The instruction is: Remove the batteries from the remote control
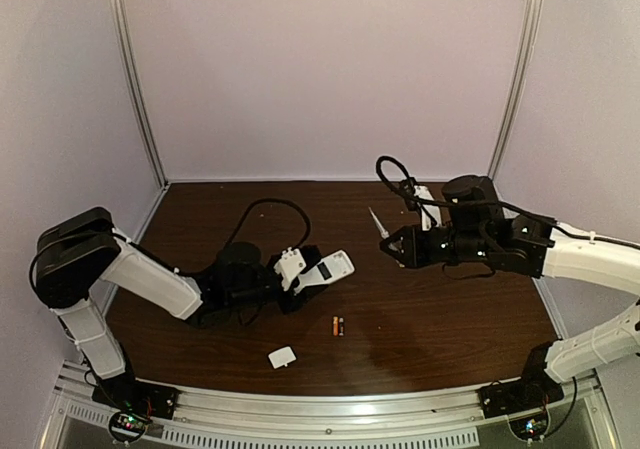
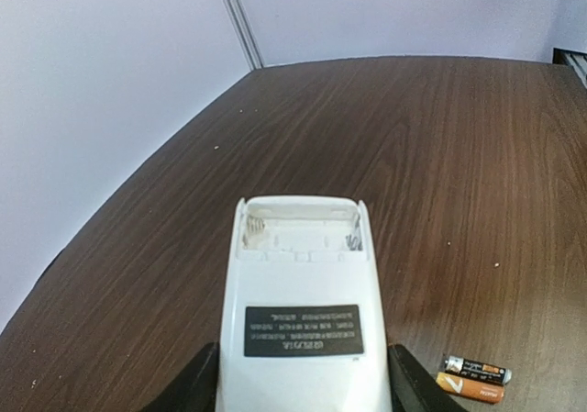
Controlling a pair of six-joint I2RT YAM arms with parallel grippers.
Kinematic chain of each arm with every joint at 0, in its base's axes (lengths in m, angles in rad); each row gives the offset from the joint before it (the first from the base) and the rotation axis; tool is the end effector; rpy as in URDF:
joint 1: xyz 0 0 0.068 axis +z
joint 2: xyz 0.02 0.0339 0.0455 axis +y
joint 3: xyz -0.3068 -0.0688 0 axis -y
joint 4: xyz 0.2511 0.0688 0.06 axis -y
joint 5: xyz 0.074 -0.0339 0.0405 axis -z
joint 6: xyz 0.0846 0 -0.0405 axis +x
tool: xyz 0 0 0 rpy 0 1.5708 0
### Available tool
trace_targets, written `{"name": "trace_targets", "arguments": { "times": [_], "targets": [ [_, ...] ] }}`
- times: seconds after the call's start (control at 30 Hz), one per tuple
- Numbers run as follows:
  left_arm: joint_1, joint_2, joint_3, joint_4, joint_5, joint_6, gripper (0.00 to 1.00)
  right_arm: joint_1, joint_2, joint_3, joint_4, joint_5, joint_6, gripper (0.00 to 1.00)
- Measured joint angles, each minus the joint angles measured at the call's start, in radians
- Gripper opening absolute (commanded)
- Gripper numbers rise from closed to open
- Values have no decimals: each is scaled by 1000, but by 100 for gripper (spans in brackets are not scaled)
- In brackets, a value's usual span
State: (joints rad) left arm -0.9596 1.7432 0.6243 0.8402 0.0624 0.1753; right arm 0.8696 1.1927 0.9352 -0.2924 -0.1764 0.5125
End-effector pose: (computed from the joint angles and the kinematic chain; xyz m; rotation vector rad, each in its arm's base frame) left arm 0.2187 -0.3213 0.1725 1.0544 1.5714 -0.5997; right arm 0.1815 0.2380 0.3105 -0.5155 2.2214 0.9680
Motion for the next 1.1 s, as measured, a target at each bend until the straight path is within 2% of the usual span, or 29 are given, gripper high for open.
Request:
{"name": "trace_targets", "arguments": {
  "times": [0.23, 0.67, 0.87, 1.1],
  "targets": [
    [0, -89, 24, -142, -94, -140, 0, 14, -137, -71, 71, 130, 24, 0],
    [-10, -441, 19, -556, -422, -414, 0, 94, -246, -226, 136, 240, 87, 0],
    [-10, -499, -74, -683, -585, -565, 0, 186, -278, -225, 138, 294, 102, 0],
    [-9, -509, -207, -788, -674, -782, 0, 285, -245, -210, 113, 350, 120, 0]
  ]
}}
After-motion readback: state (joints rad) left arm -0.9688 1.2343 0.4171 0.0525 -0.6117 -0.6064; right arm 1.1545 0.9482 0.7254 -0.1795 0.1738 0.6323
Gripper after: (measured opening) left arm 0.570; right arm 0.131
